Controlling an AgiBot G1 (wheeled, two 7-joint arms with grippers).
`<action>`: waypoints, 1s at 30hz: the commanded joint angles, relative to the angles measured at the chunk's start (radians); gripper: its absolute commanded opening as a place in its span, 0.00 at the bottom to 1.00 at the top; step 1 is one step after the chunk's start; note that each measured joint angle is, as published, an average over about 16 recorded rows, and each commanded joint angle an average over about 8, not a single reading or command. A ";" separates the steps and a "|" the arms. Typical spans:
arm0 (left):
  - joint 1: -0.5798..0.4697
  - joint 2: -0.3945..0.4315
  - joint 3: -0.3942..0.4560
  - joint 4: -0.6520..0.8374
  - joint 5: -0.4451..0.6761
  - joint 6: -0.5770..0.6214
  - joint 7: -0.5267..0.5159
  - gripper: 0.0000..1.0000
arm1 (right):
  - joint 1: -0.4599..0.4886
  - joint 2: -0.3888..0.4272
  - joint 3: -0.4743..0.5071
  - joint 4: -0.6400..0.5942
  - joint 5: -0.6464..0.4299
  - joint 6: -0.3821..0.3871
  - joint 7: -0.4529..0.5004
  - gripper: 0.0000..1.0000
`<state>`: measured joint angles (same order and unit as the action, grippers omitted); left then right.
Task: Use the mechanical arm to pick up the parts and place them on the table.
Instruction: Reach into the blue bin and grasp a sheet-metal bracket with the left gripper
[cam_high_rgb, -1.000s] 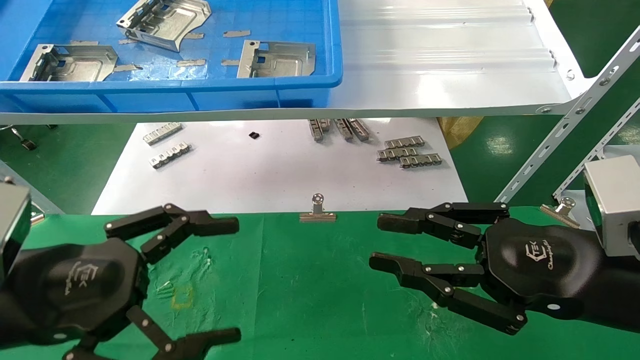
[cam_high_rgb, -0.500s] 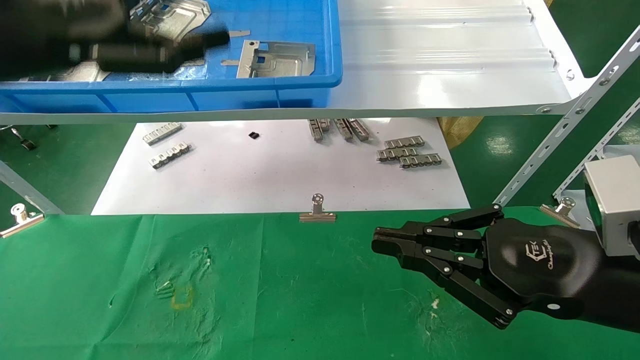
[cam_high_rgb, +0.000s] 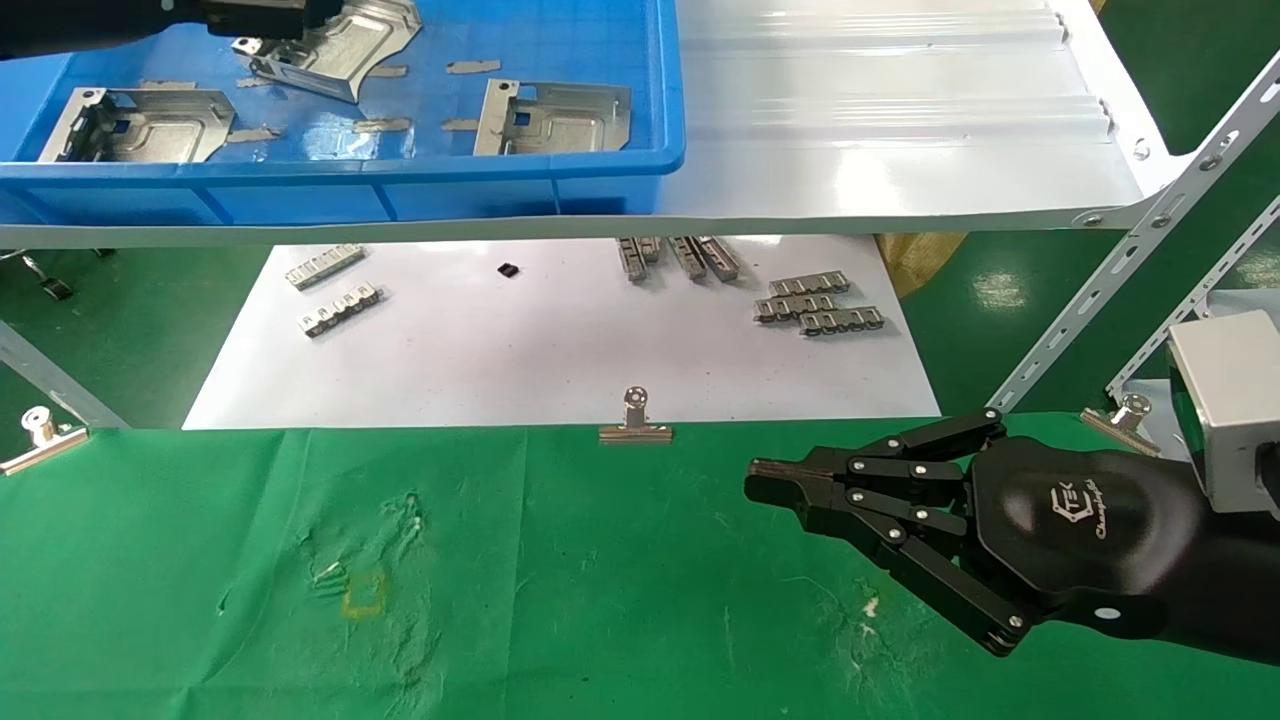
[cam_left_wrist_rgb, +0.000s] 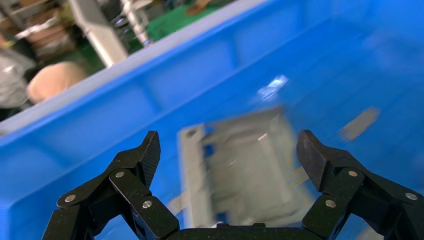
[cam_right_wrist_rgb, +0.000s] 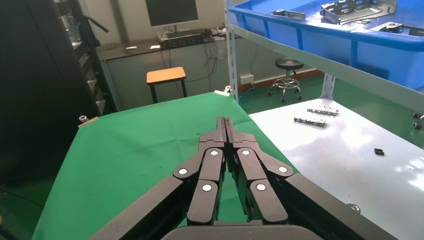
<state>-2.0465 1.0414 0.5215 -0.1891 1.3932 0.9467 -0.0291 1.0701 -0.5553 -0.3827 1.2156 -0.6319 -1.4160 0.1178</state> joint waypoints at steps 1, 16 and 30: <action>-0.020 0.014 0.015 0.047 0.027 -0.033 0.012 0.00 | 0.000 0.000 0.000 0.000 0.000 0.000 0.000 0.00; -0.046 0.052 0.026 0.161 0.045 -0.080 0.023 0.00 | 0.000 0.000 0.000 0.000 0.000 0.000 0.000 0.00; -0.038 0.059 0.017 0.191 0.032 -0.138 0.007 0.00 | 0.000 0.000 0.000 0.000 0.000 0.000 0.000 0.00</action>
<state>-2.0848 1.1008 0.5383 0.0007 1.4256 0.8119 -0.0214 1.0701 -0.5553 -0.3827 1.2156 -0.6319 -1.4160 0.1178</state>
